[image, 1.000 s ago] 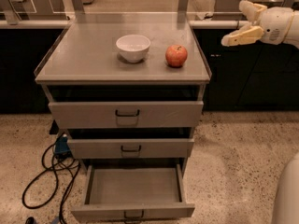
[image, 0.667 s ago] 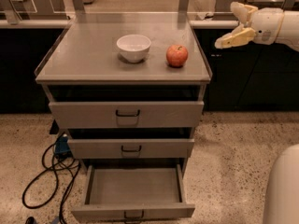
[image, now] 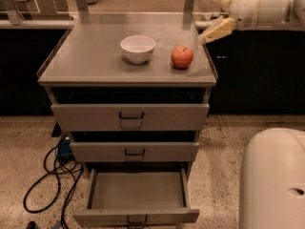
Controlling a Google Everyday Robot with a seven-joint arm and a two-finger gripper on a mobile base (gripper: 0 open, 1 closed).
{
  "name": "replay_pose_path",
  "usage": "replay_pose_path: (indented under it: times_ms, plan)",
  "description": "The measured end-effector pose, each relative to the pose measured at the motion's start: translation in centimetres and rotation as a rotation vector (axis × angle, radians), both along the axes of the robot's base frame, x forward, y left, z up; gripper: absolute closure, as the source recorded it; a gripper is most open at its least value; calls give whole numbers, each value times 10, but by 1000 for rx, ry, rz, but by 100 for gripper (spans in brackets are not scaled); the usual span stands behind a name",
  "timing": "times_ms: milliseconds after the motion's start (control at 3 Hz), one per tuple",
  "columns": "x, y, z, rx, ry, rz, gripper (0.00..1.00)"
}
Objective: Place apple into bottom drawer
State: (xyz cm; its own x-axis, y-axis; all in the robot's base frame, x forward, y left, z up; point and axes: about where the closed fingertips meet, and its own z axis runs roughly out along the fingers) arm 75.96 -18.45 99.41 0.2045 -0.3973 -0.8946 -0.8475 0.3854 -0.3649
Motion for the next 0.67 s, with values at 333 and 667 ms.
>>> replay_pose_path:
  times_ms: [333,667]
  plan:
    - [5,3,-6,-33,6,-9,0]
    - [5,3,-7,-34,8,-9,0]
